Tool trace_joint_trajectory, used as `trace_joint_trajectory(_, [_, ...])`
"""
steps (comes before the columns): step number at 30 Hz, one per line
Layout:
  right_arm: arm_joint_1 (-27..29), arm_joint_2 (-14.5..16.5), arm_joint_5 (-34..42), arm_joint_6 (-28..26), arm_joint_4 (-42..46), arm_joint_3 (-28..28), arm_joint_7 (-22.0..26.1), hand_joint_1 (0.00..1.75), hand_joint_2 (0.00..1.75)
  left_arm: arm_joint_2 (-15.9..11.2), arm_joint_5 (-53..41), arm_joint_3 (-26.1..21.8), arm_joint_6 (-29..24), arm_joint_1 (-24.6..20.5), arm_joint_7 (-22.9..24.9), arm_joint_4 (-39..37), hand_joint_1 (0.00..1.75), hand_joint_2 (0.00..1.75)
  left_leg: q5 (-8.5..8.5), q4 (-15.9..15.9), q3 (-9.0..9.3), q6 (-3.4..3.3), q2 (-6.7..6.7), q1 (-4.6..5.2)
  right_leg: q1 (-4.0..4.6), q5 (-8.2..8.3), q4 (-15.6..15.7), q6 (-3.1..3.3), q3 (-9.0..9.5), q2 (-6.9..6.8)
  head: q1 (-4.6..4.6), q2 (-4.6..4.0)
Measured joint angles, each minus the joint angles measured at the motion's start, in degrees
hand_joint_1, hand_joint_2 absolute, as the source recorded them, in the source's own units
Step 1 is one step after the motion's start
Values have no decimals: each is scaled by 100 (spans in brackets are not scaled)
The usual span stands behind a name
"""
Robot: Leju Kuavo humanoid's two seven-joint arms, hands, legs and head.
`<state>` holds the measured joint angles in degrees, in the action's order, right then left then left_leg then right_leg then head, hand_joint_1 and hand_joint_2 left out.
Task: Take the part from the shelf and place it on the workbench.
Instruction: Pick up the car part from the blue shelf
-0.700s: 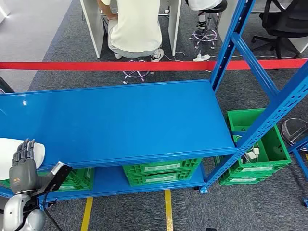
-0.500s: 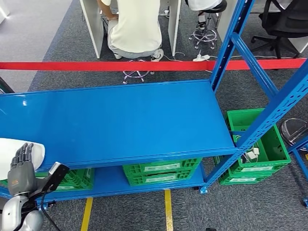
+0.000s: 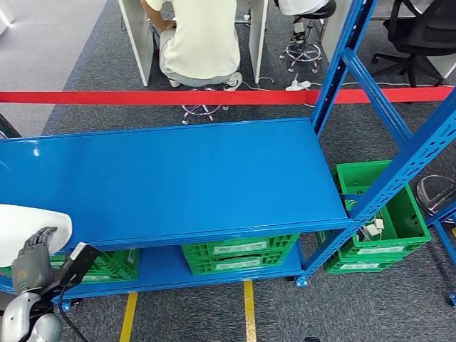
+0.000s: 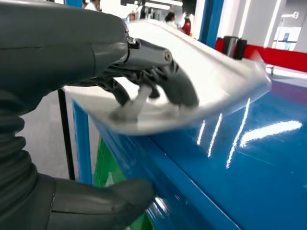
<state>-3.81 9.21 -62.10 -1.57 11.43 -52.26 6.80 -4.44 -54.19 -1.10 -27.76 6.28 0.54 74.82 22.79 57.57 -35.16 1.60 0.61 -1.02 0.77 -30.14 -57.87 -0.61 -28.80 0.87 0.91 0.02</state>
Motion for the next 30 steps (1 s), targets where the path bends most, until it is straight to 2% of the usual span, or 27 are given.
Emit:
trace_joint_trajectory(20, [1, 8, -17, 17, 0, -1, -12, 0, 0, -2, 33, -46, -273, -153, -290, -15, 175, 175, -17, -13, 17, 13, 23, 2, 0, 0, -4, 6, 16, -26, 0, 0])
trace_joint_trajectory(26, [1, 14, -73, 15, 0, -2, -10, 0, 0, 140, 351, -87, -1055, -46, -1251, 57, 175, 175, -17, -15, 17, 13, 22, 0, 1, -1, -4, 7, 14, -25, 1, 0])
trace_joint_trajectory(30, [2, 16, -93, 13, 0, -2, -6, 0, 0, 380, 482, -277, -1188, 24, -2007, 289, 175, 175, -17, -15, 16, 13, 22, 0, 1, -1, -4, 7, 13, -24, 1, 0])
